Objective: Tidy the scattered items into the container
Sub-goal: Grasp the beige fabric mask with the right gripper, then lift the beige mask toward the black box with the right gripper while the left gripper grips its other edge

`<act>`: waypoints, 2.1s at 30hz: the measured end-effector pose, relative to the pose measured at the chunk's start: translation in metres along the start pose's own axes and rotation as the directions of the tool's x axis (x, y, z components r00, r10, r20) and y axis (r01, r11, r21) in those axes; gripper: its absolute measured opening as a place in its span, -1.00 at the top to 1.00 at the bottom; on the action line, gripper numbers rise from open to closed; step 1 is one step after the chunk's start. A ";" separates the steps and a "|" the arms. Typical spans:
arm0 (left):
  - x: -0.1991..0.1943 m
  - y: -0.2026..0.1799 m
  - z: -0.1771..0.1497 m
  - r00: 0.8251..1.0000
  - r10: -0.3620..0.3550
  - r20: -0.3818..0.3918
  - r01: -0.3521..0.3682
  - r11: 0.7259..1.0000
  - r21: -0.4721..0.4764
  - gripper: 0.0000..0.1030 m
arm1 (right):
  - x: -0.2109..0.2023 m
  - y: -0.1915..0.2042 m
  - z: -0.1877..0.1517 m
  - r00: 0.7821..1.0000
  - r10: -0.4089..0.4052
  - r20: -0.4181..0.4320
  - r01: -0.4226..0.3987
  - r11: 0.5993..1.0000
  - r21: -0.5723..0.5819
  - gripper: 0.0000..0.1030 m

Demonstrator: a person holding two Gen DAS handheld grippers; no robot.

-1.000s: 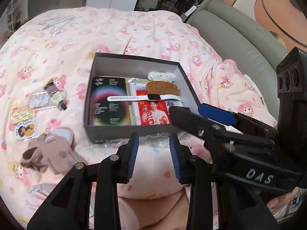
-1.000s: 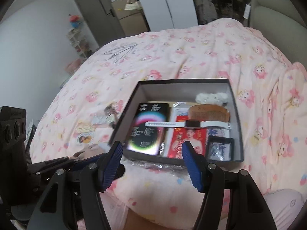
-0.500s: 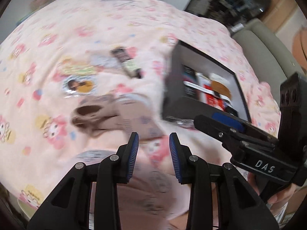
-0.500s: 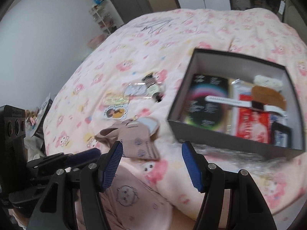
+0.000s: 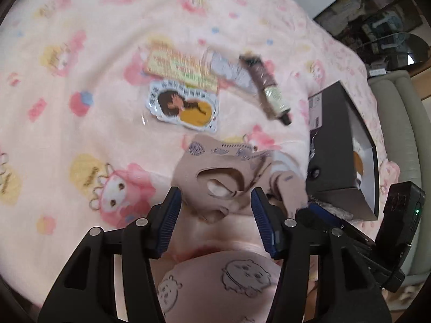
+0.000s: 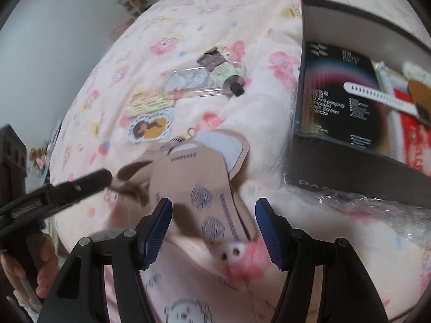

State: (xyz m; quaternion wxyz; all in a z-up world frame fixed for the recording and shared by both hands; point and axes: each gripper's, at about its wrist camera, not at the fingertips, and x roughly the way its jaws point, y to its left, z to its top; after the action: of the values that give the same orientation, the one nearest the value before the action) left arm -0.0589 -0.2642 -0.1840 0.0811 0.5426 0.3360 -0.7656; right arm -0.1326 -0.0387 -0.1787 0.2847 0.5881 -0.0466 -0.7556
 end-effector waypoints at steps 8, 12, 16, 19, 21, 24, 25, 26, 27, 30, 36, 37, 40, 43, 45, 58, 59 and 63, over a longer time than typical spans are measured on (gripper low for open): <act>0.045 0.004 0.021 0.989 -0.012 -0.147 0.012 1.000 -0.001 -0.07 | 0.037 0.000 0.015 0.997 0.030 -0.077 -0.030 1.000 0.000 -0.36; 0.055 0.002 0.025 0.986 -0.012 -0.167 0.013 1.000 0.004 -0.08 | 0.045 -0.001 0.016 0.997 0.051 -0.059 -0.051 0.999 0.002 -0.36; 0.052 -0.008 0.022 0.988 -0.010 -0.151 0.015 0.999 0.032 0.53 | 0.041 -0.002 0.012 0.996 0.081 -0.031 -0.081 0.997 -0.001 -0.02; 0.045 -0.023 0.013 0.989 -0.031 -0.143 0.042 0.996 0.073 0.87 | 0.030 -0.002 0.013 0.992 0.126 -0.028 -0.126 0.992 -0.013 0.49; 0.037 -0.035 0.003 0.990 -0.070 -0.119 0.081 0.992 0.092 0.88 | 0.019 -0.001 0.012 0.990 0.142 -0.012 -0.142 0.990 -0.020 0.65; 0.023 -0.053 -0.013 0.992 -0.094 -0.080 0.103 0.987 0.122 0.89 | -0.004 0.001 0.008 0.983 0.180 0.027 -0.179 0.983 -0.037 0.79; 0.019 -0.061 -0.018 0.992 -0.101 -0.073 0.110 0.984 0.138 0.89 | -0.015 0.001 0.006 0.980 0.195 0.044 -0.193 0.980 -0.042 0.81; 0.016 -0.068 -0.023 0.992 -0.108 -0.068 0.118 0.981 0.152 0.89 | -0.025 0.001 0.003 0.977 0.202 0.061 -0.199 0.979 -0.052 0.82; 0.014 -0.077 -0.027 0.990 -0.123 -0.067 0.132 0.977 0.168 0.89 | -0.035 0.000 0.001 0.975 0.207 0.078 -0.202 0.977 -0.064 0.83; 0.006 -0.111 -0.047 0.987 -0.157 -0.046 0.163 0.956 0.243 0.89 | -0.067 -0.013 -0.013 0.971 0.206 0.122 -0.196 0.977 -0.088 0.84; 0.020 -0.167 -0.076 0.988 -0.131 -0.083 0.152 0.922 0.356 0.89 | -0.117 -0.077 -0.043 0.978 0.151 0.143 -0.151 0.988 -0.014 0.84; 0.022 -0.175 -0.081 0.992 -0.103 -0.069 0.122 0.917 0.379 0.88 | -0.123 -0.088 -0.047 0.979 0.141 0.146 -0.141 0.990 -0.005 0.84; 0.029 -0.192 -0.094 0.996 -0.069 -0.048 0.083 0.899 0.430 0.55 | -0.126 -0.122 -0.055 0.987 0.079 0.143 -0.082 0.996 0.015 0.81; 0.046 -0.196 -0.094 0.992 -0.101 -0.080 0.125 0.903 0.411 0.34 | -0.108 -0.156 -0.061 0.996 0.039 0.081 -0.047 0.994 0.101 0.77; 0.055 -0.195 -0.092 0.992 -0.105 -0.065 0.122 0.910 0.396 0.17 | -0.102 -0.171 -0.065 0.993 0.081 0.083 -0.096 0.977 0.188 0.66; 0.094 -0.180 -0.096 0.989 -0.093 -0.116 0.123 0.949 0.292 -0.12 | -0.074 -0.176 -0.057 0.996 0.049 0.075 -0.068 0.962 0.264 0.05; 0.095 -0.180 -0.097 0.988 -0.098 -0.116 0.128 0.949 0.287 -0.12 | -0.073 -0.174 -0.057 0.996 0.049 0.076 -0.067 0.963 0.260 0.05; 0.088 -0.186 -0.105 0.991 -0.100 -0.089 0.124 0.931 0.342 0.56 | -0.078 -0.166 -0.064 0.993 0.047 0.105 -0.067 0.979 0.195 0.38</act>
State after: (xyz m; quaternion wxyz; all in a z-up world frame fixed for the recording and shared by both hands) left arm -0.1037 -0.0387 -0.2023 -0.0714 0.5549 0.2288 -0.7967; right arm -0.1249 0.1543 -0.1978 0.2435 0.5733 -0.1527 -0.7673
